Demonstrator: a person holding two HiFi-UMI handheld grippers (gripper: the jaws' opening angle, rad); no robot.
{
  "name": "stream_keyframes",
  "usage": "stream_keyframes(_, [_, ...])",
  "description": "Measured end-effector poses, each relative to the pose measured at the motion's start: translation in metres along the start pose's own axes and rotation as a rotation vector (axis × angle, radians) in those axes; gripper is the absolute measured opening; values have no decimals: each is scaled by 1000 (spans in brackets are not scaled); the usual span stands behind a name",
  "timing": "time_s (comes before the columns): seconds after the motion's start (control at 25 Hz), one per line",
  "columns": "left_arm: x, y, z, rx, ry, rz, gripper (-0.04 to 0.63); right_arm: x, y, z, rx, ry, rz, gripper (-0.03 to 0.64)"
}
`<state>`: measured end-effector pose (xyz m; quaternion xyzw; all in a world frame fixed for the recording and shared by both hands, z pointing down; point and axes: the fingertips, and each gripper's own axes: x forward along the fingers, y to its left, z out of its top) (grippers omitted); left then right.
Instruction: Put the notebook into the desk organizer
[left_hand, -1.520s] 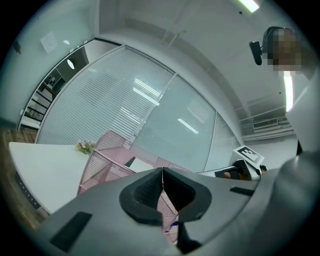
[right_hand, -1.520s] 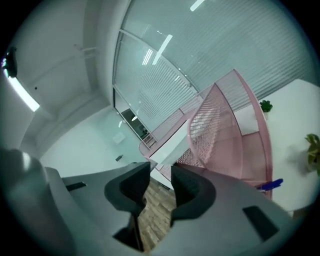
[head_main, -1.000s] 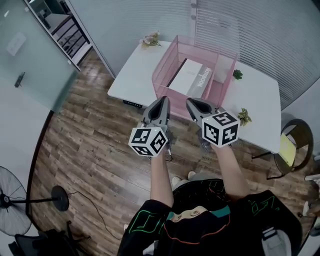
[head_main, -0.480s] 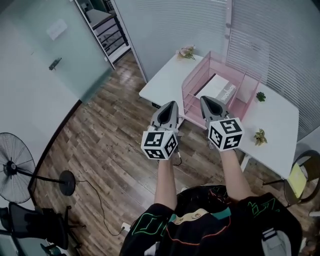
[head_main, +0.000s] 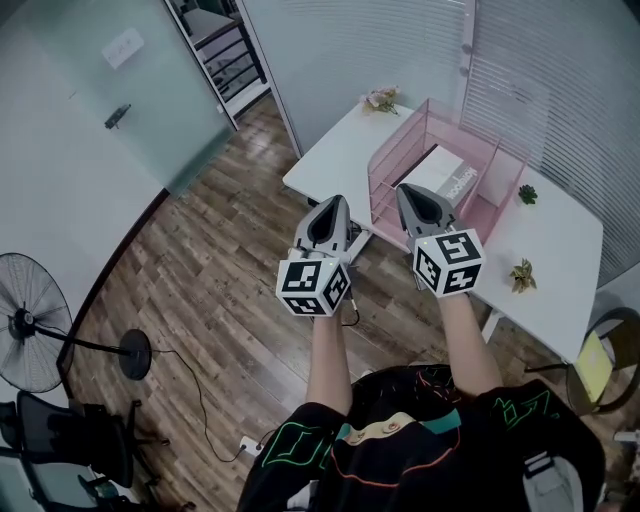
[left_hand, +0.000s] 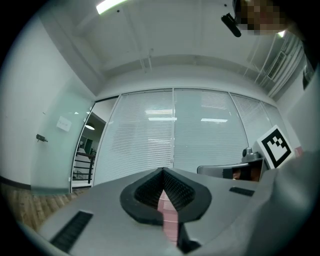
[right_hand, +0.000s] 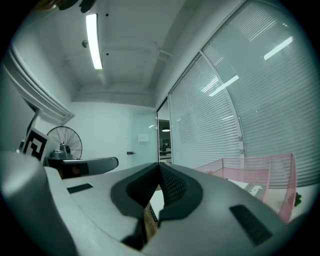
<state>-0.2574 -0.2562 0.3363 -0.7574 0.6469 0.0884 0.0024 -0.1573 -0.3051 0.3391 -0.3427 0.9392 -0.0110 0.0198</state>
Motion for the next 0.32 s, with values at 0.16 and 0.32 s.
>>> stream_keyframes(0.16, [4,0,1,-1,-7,7,-2,0,-2,3,-44,-4,-3,3])
stream_keyframes(0.32, [14,-7,-14,-2,11,2,-2,-4,-16,-5,-55,6,-12,2])
